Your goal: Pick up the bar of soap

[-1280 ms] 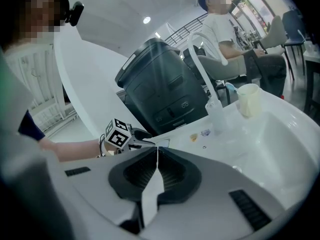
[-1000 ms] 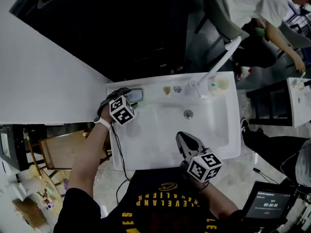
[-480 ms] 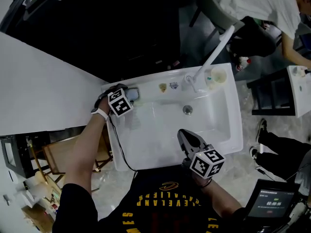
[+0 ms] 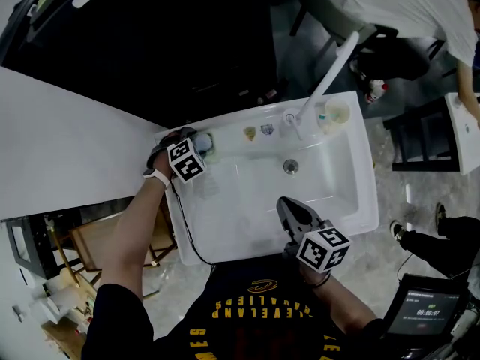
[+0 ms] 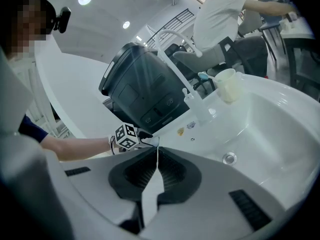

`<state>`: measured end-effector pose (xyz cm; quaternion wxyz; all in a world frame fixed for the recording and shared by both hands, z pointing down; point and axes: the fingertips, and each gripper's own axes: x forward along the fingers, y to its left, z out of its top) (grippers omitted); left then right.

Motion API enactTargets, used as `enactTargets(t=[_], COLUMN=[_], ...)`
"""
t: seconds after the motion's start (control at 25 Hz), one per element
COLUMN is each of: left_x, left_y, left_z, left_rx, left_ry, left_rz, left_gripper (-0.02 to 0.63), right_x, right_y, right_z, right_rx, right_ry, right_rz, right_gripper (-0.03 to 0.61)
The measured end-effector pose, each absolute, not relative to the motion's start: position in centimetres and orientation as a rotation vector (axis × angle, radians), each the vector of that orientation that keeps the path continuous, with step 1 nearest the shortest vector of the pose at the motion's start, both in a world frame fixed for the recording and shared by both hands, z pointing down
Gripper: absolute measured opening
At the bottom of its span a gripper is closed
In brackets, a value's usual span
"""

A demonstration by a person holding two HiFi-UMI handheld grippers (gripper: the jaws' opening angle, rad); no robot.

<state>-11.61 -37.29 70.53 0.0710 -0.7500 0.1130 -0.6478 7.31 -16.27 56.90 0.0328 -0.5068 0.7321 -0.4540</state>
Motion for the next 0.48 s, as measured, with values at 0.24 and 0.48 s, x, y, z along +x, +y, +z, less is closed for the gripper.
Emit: enactTargets(t=[0.24, 0.48], left_x=[-11.52, -11.71], left_y=[-37.75, -37.78], left_z=[70.72, 70.83], left_rx=[-2.170, -2.139], left_ry=[0.386, 0.375], left_rz=[-1.883, -1.889], left_gripper=[0.299, 0.299], right_x=[7.48, 7.48], right_y=[-16.17, -16.23], right_z=[57.32, 57.50], right_rx=[-1.558, -1.556], right_ry=[2.244, 2.235], right_rz=[-1.411, -1.416], right_gripper=[0.018, 0.018])
